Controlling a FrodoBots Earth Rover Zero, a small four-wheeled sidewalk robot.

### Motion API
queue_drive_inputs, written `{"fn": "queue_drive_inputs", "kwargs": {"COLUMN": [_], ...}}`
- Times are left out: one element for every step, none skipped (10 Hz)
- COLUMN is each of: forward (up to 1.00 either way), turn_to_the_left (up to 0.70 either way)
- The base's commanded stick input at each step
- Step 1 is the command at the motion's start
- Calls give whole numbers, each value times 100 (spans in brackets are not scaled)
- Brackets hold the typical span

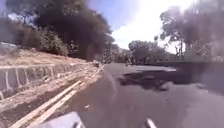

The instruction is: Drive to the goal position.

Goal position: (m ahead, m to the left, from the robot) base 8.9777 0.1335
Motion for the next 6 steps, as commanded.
{"fn": "queue_drive_inputs", "kwargs": {"forward": [70, 70, 70, 70, 70, 70], "turn_to_the_left": [0, 0, 0, 0, 0, 0]}}
